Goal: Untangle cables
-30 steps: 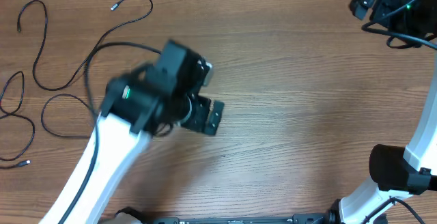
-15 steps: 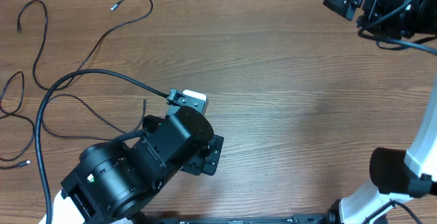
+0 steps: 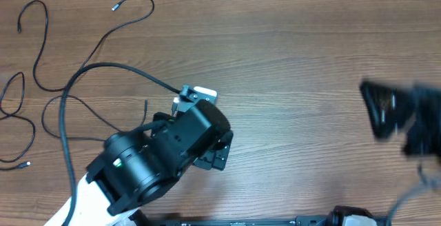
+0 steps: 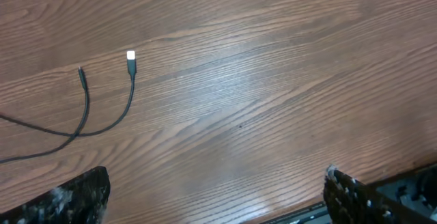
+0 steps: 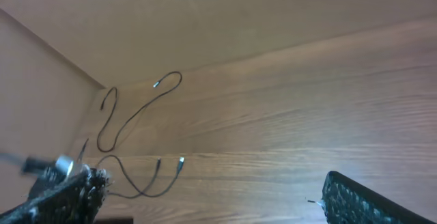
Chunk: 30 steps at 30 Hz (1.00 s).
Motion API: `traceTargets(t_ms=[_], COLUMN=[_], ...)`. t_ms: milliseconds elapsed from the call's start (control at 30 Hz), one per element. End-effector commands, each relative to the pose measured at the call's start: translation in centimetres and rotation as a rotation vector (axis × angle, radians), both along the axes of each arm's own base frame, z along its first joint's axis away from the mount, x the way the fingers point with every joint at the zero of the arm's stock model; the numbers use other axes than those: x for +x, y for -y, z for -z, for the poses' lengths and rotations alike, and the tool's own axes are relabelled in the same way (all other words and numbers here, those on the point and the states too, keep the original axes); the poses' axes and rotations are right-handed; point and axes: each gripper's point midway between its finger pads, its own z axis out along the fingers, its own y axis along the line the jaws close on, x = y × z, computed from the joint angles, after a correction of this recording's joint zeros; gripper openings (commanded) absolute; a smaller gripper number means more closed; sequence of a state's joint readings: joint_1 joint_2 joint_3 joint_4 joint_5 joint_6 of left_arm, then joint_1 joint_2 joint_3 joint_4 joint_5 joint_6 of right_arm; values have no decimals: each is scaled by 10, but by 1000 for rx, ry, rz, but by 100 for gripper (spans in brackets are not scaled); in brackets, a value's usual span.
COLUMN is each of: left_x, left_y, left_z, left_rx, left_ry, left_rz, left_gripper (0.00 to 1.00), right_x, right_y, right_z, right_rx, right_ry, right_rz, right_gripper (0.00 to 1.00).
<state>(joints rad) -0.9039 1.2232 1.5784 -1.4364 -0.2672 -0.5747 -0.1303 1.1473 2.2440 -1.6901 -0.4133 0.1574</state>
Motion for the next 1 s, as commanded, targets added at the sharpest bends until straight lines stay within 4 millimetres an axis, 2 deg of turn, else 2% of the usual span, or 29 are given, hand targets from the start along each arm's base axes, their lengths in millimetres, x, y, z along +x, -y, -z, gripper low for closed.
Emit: traceTargets(t_ms=[0, 100, 267, 367, 467, 600, 700, 800, 967], left_x=[5, 8, 13, 16, 17, 19, 23, 19, -12], left_y=[4, 7, 14, 17, 27, 37, 25, 17, 6], left_z=[2, 8, 20, 28, 36, 34, 22, 1, -55], left_rx=[15, 35, 74, 97, 95, 46, 6, -29, -115], left_ry=[3, -13, -42, -60, -93, -92, -40, 42, 287], left_rz=[-17, -17, -16, -16, -4, 2, -109, -115, -16], left_gripper=[100, 99, 99, 99, 99, 100, 99, 99, 99], right_x=[-7, -28, -56, -63, -63, -65, -71, -85, -109], right_y=[7, 4, 5, 4, 3, 3, 15, 35, 35], right_z=[27, 33, 28, 27, 37, 43, 47, 53, 51], right_rx=[-6, 1, -29, -33, -24, -12, -46, -105, -112], right_ry=[-63, -19, 142, 180, 141, 113, 108, 110, 178], right_rz=[50, 53, 78, 80, 78, 84, 151, 269, 286], right_gripper=[100, 100, 100, 100, 100, 100, 100, 100, 100])
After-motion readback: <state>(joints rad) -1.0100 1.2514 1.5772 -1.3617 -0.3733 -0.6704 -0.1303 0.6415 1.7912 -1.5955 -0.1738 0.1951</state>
